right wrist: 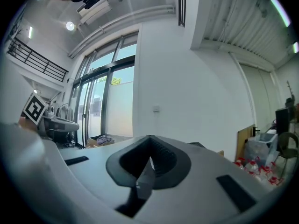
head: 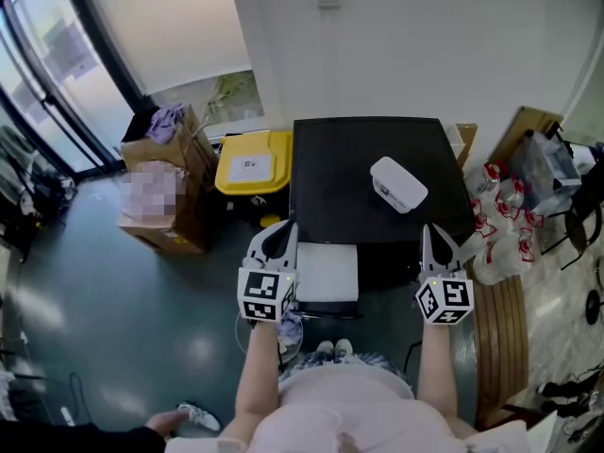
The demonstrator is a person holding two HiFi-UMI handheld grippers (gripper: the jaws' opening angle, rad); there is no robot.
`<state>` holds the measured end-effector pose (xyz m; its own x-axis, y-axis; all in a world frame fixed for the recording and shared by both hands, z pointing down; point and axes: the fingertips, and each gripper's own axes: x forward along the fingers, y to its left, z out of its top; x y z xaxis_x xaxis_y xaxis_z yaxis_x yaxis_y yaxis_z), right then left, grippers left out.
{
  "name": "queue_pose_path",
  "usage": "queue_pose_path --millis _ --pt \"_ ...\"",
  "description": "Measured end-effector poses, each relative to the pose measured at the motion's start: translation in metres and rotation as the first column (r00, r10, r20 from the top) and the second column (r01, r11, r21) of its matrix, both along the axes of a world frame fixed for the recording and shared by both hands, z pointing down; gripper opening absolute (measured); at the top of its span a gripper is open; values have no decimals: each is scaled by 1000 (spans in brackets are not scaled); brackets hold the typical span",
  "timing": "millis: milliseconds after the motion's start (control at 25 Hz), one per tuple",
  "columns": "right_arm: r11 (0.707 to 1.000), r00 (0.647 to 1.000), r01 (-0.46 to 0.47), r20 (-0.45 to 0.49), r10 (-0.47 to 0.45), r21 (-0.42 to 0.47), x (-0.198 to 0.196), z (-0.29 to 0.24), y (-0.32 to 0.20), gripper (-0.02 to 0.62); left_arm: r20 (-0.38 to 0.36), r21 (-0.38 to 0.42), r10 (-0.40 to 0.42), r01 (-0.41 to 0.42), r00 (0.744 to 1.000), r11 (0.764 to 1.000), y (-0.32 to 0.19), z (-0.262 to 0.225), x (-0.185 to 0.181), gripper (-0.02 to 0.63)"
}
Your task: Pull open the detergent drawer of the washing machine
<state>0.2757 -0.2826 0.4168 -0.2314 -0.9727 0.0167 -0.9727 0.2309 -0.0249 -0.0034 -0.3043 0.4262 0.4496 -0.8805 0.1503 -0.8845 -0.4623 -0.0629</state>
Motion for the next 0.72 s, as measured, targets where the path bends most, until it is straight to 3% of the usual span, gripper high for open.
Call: queue_pose_path --millis 720 --pt "1000 1000 3 -9 -3 -25 4 10 -2 12 11 0 8 -8 1000 1000 -1 5 7 25"
